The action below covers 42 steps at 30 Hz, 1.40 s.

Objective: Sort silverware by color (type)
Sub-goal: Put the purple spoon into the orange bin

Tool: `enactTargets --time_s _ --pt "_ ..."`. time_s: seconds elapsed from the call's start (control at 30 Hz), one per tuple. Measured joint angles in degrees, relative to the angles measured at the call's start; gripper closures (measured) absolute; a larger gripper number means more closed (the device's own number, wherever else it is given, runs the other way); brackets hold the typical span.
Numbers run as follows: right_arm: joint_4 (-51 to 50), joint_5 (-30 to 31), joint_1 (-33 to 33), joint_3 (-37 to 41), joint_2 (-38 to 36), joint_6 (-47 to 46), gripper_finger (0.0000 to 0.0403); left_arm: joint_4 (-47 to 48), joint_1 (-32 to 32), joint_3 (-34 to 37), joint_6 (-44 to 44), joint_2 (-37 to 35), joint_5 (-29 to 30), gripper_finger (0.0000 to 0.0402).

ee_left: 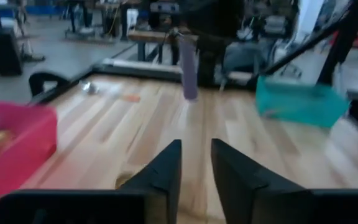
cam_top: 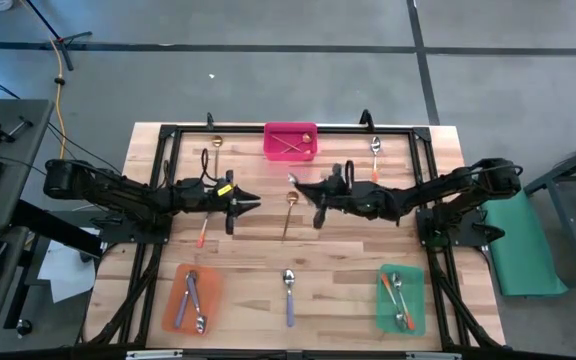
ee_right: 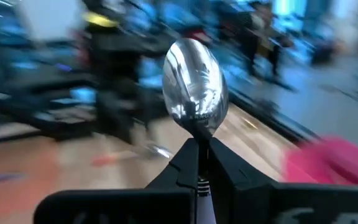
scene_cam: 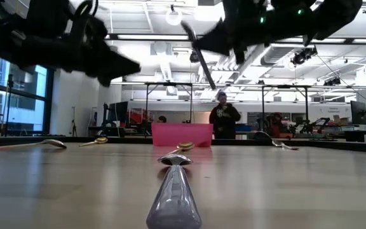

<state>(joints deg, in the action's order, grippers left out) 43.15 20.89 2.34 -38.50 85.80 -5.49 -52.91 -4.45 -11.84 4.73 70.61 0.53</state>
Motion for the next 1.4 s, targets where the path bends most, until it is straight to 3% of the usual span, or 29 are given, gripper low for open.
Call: enactTargets --time_s 0.3,0.5,0.83,1.17,1.4 --pt "11.46 -9.99 0.71 0.0 0.0 6.42 0.0403 0.46 1.97 -7.56 -2.4 0.0 -1.18 0.0239" --pt "15.43 -13.7 0.71 -0.04 0.0 7.02 0.0403 0.62 1.88 -12.27 -6.09 2.11 -1.02 0.0215" --pt "14.35 -14.5 0.66 -2.54 0.48 9.08 0.0403 -0.19 1.88 -21.87 -7.39 12.33 -1.57 0.0214" --pt "14.43 -14.48 0.66 -2.51 0.48 10.5 0.0401 -0.48 1.84 -27.48 -7.42 15.95 -2.87 0.0216" --pt "14.5 -14.48 0.66 -2.51 0.48 10.67 0.0402 0.46 1.8 -28.28 -7.47 16.15 -2.82 0.0281"
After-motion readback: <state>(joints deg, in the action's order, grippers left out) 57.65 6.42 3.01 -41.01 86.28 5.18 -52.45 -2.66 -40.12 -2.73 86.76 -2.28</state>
